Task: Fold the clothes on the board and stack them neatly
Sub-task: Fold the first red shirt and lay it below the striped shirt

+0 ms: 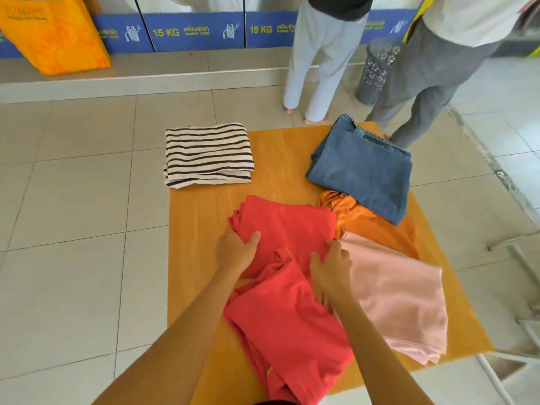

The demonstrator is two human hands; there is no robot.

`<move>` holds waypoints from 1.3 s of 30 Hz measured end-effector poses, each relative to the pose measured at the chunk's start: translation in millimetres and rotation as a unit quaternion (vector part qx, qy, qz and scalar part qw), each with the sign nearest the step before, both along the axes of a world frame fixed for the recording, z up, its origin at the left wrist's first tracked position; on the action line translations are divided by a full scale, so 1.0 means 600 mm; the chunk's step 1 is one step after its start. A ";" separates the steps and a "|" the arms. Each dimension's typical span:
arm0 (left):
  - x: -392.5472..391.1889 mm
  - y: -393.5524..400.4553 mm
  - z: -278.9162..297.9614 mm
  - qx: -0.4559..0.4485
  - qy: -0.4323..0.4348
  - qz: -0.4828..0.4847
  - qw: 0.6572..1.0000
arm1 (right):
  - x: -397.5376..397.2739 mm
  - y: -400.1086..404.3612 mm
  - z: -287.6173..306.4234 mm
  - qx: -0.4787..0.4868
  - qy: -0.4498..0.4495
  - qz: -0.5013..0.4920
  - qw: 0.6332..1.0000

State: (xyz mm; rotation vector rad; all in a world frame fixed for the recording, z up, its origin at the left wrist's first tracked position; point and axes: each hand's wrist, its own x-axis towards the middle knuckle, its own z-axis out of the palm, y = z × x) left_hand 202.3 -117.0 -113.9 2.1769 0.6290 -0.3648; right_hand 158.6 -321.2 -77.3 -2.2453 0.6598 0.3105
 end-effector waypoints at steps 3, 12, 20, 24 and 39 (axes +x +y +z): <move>-0.008 -0.012 -0.009 0.015 0.005 -0.053 0.998 | 0.001 0.011 -0.014 0.003 0.007 0.025 1.000; -0.035 0.006 -0.011 -0.022 -0.088 -0.065 0.994 | 0.029 0.022 -0.031 -0.004 0.002 0.064 0.998; 0.004 0.128 0.038 0.022 -0.199 -0.010 0.980 | 0.123 0.124 0.023 0.036 -0.154 0.177 0.971; 0.025 0.193 0.061 0.060 -0.266 0.040 0.961 | 0.159 0.189 0.032 0.114 -0.212 0.195 0.951; 0.042 0.217 -0.025 0.060 -0.108 0.076 0.989 | 0.195 0.213 -0.068 0.026 -0.022 0.225 0.974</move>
